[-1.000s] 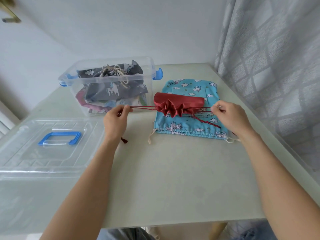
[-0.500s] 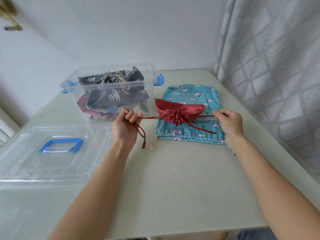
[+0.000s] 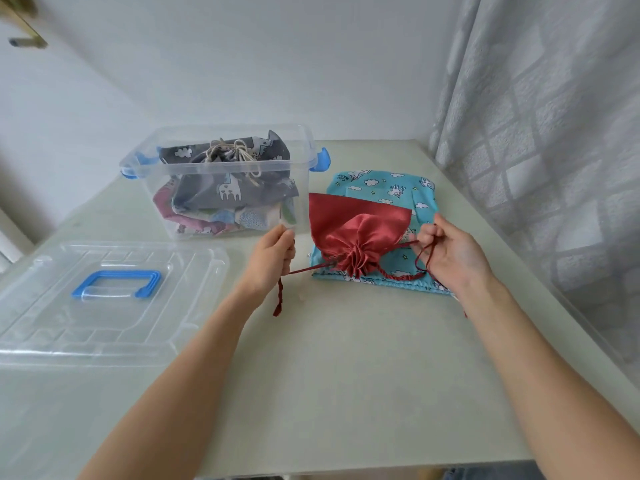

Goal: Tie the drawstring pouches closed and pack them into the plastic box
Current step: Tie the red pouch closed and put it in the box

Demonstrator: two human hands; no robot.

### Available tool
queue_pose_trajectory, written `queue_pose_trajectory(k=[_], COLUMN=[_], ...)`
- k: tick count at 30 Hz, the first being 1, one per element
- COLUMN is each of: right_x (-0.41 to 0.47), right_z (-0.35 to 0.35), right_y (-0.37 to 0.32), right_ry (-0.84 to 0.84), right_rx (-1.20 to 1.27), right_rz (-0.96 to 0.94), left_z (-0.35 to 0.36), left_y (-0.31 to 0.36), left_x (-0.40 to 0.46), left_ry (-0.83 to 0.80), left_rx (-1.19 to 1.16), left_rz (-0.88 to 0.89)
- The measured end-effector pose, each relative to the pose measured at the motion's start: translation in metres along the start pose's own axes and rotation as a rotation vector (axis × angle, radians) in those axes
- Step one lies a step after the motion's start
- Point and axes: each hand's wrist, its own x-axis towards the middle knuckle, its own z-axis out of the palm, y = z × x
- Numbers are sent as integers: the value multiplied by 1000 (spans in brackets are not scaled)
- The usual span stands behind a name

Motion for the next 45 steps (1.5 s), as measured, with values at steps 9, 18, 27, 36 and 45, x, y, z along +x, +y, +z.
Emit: queue_pose_trajectory(k=[9,18,27,36,45], right_x=[-51,-20,-7,-19,-24], right_z=[35,96,90,100,89], right_y=[-11,10,37,53,36], right_ry=[-551,-381,-262,-442,-380], right_rx=[-1018,-672,-1233,-1128,-943], right_rz=[-248,-118,-264,-380,-194], left_z=[-12,-14,-26,-10,-5], left_y=[-4,-9,39,89,23], left_x=[5,5,-1,40,-7], left_ry=[81,124,217,33,-29], left_rx=[-24,134,603,1015,446], left_rz=[13,76,478,912,686])
